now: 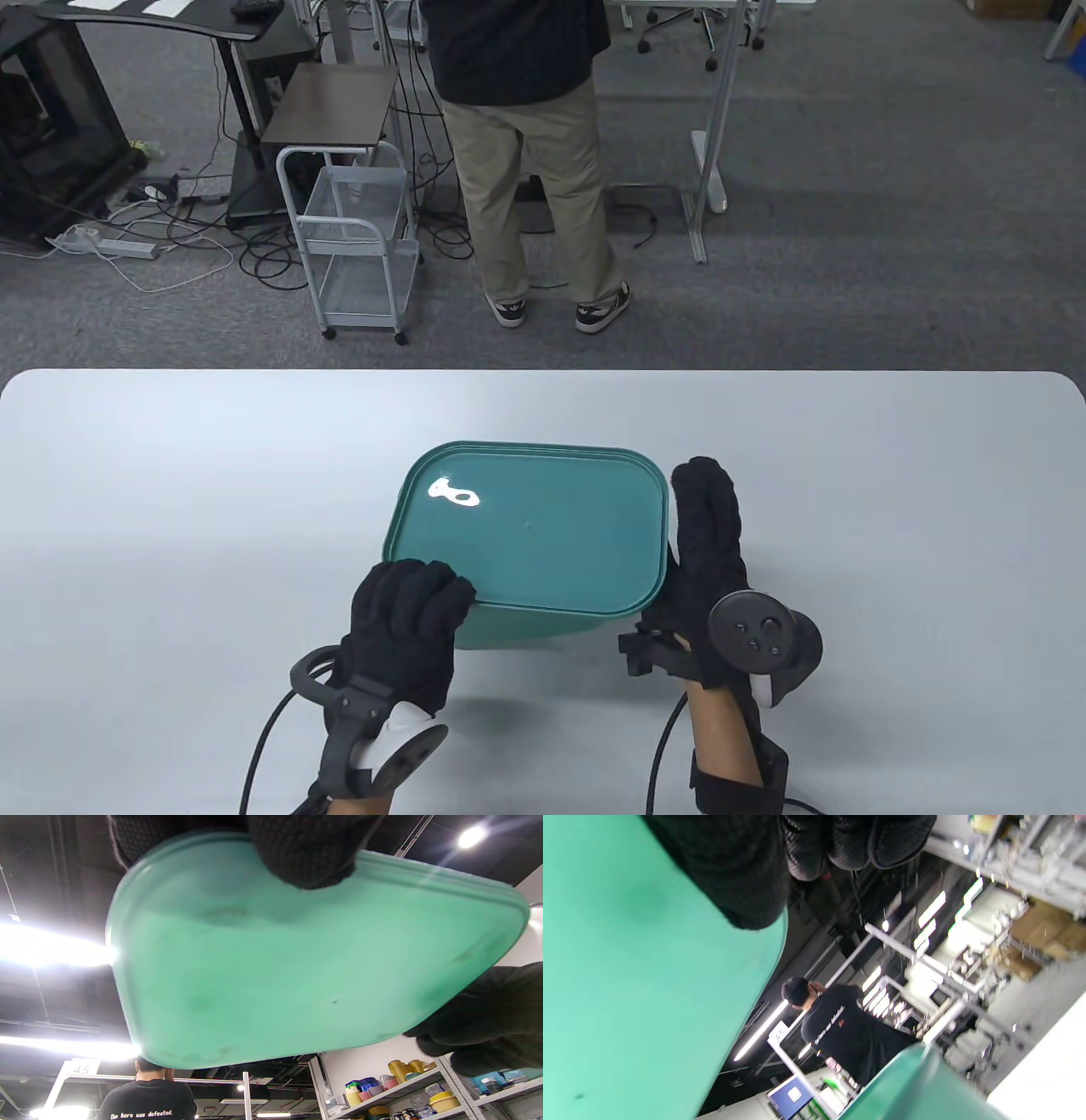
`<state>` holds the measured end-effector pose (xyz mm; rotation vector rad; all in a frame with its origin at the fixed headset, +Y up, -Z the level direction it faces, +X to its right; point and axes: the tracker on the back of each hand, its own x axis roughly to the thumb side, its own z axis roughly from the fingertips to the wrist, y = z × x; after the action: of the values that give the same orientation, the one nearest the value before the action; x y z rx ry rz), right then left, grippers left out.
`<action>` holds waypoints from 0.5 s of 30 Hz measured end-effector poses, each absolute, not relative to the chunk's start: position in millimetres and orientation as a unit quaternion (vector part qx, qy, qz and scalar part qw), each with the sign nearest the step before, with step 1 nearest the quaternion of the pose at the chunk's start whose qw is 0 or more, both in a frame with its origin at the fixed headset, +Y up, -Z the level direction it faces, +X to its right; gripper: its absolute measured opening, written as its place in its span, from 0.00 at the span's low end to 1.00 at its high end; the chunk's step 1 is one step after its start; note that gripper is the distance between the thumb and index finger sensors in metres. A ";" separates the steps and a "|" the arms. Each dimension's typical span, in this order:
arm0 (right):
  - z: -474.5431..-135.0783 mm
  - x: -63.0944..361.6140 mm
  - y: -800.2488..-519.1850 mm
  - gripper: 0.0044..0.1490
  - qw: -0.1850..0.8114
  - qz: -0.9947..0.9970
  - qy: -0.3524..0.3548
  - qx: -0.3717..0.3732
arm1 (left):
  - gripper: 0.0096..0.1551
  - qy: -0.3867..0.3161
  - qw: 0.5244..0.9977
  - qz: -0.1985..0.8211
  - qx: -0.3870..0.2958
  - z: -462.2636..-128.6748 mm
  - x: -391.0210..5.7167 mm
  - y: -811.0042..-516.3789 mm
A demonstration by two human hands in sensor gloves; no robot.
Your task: Cover the plastic storage box
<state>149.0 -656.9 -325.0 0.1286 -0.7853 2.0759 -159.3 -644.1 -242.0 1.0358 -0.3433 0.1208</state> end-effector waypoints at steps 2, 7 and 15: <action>-327.8 151.0 -658.6 0.35 0.467 0.824 -0.317 0.048 | 0.26 -0.161 0.853 0.057 0.493 -241.7 -158.8 -644.9; -330.2 154.9 -659.8 0.28 0.480 0.818 -0.310 0.064 | 0.32 -0.146 0.850 0.100 0.496 -242.8 -168.7 -645.9; -309.0 161.2 -637.5 0.27 0.527 0.767 -0.356 0.083 | 0.63 -0.110 0.887 0.172 0.414 -256.9 -188.1 -657.2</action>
<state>161.2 -637.5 -309.0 0.1984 -0.8516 1.8333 -188.1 -657.2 -256.9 0.8604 -0.2296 0.3570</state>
